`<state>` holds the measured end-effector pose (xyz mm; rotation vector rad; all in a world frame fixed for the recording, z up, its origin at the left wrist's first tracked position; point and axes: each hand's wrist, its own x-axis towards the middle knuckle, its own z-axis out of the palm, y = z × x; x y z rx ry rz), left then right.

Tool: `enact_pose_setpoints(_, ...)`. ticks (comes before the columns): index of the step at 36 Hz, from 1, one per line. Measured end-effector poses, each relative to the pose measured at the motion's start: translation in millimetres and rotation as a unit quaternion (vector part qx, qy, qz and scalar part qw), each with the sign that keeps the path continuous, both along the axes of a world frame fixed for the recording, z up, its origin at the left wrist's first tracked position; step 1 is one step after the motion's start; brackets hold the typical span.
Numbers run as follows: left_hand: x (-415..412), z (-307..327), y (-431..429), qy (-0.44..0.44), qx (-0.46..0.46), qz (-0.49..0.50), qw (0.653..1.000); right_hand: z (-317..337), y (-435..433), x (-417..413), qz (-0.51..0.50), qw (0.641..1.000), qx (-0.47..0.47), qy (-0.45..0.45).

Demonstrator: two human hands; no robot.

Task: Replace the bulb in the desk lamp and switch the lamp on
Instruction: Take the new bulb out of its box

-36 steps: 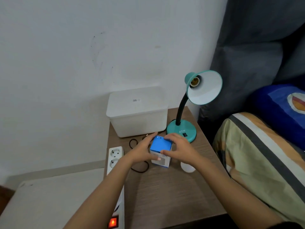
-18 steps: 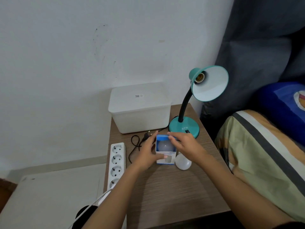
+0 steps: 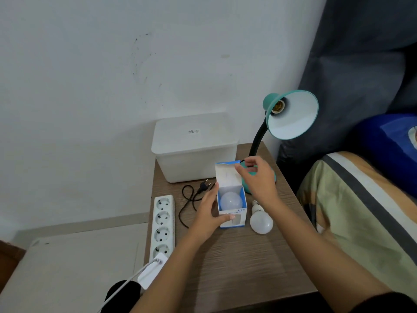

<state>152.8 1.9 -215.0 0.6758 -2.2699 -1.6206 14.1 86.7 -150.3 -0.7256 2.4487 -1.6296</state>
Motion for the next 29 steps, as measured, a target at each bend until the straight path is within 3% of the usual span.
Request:
enact_pose_setpoints(3, 0, 1, -2, -0.003, -0.01, -0.009, 1.0, -3, 18, 12, 0.016, 0.997, 0.01, 0.07)
enact_pose_setpoints(5, 0, 2, -2, -0.004, -0.019, -0.011, 1.0, -3, 24, 17, 0.103, 0.99, 0.064, 0.079)
enact_pose_setpoints(9, 0, 4, -4, -0.01, -0.018, -0.015, 1.0, 1, 20, 20, 0.249, 0.936, 0.231, 0.092)
enact_pose_setpoints(18, 1, 10, -1, -0.031, -0.008, -0.021, 0.999, 17, -10, 18, 0.302, 0.835, 0.447, 0.11)
enact_pose_setpoints(22, 1, 9, -1, -0.039, -0.015, -0.021, 0.999, 18, -9, 18, 0.28, 0.849, 0.428, 0.134)
enact_pose_setpoints(29, 1, 9, -2, -0.029, -0.015, -0.019, 0.999, 33, 15, 15, 0.248, 0.923, 0.286, 0.065)
